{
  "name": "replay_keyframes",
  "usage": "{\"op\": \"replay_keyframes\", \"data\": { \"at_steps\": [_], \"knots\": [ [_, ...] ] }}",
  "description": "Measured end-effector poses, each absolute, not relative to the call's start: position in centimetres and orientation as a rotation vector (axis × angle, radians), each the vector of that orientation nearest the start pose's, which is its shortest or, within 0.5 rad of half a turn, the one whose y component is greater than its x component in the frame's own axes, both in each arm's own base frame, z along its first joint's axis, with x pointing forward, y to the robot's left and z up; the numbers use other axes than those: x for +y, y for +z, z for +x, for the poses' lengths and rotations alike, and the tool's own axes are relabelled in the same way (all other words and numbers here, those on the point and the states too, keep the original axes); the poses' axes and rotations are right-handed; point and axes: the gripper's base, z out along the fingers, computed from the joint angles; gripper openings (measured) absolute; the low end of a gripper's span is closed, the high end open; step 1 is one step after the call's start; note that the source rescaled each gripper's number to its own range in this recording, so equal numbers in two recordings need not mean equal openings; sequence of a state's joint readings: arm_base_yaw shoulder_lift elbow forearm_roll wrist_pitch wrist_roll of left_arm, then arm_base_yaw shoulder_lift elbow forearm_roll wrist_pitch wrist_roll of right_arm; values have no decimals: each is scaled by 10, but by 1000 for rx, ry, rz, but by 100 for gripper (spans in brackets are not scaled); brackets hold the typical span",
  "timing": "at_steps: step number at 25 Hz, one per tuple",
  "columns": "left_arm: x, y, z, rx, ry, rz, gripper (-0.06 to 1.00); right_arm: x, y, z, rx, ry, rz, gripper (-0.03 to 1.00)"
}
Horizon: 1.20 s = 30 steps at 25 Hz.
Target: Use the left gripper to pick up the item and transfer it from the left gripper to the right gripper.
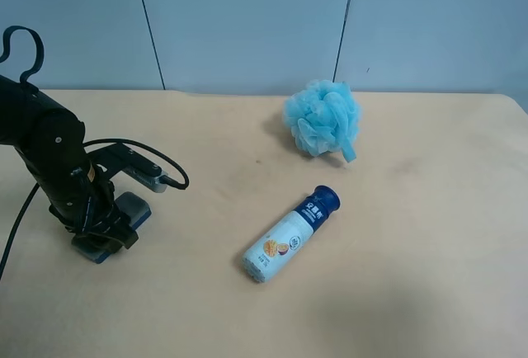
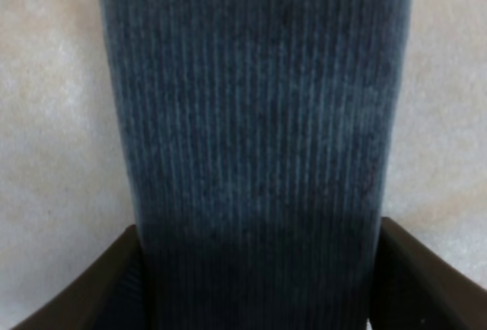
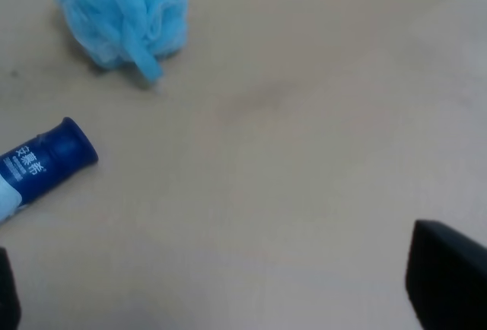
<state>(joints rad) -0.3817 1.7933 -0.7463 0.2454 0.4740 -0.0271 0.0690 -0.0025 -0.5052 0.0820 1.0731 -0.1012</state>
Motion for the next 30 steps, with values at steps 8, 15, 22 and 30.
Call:
{"op": "replay_keyframes", "data": {
  "at_steps": [8,15,22,30],
  "knots": [
    [-92,110,258,2865,151,832,0,6,278,-7,2039,78,-179,100],
    [-86,168,249,2757,181,854,0,6,278,-7,2039,78,-179,100],
    [-81,238,242,2702,225,944,0,6,278,-7,2039,78,-179,100],
    [-119,251,227,2610,207,1217,0,6,278,-7,2039,78,-179,100]
  ]
}}
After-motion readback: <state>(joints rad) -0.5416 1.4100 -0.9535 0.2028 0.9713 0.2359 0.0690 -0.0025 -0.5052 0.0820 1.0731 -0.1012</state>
